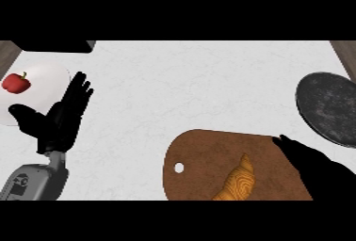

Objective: Pick the croissant from the cutting board and place it in the pan

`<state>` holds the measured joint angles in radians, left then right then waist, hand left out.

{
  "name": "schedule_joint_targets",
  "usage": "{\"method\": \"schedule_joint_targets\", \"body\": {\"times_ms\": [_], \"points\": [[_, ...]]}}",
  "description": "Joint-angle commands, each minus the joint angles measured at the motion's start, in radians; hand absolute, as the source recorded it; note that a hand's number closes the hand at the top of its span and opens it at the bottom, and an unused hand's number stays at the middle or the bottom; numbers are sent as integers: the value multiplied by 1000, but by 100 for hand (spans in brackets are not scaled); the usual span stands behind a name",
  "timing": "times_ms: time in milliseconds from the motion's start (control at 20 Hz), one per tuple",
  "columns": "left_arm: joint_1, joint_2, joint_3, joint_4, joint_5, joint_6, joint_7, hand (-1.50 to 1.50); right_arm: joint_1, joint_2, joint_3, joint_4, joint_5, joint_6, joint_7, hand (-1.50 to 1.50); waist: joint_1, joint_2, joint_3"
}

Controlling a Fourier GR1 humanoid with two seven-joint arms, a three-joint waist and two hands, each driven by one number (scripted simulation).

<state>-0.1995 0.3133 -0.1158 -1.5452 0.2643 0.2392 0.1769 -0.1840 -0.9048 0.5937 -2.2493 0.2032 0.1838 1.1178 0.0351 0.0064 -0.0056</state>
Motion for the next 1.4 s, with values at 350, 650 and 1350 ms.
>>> {"method": "schedule_joint_targets", "body": {"times_ms": [350,650,1350], "points": [[4,14,22,-6,4,-12,25,0,-190,42,197,56,-83,187,323,-150,-4,-8,-1],[-6,7,36,17,11,-25,8,0,-269,65,283,92,-57,198,368,-150,-18,-10,-2],[41,26,41,-62,5,-31,43,0,-438,272,313,428,-67,180,369,-150,-15,-13,2]]}}
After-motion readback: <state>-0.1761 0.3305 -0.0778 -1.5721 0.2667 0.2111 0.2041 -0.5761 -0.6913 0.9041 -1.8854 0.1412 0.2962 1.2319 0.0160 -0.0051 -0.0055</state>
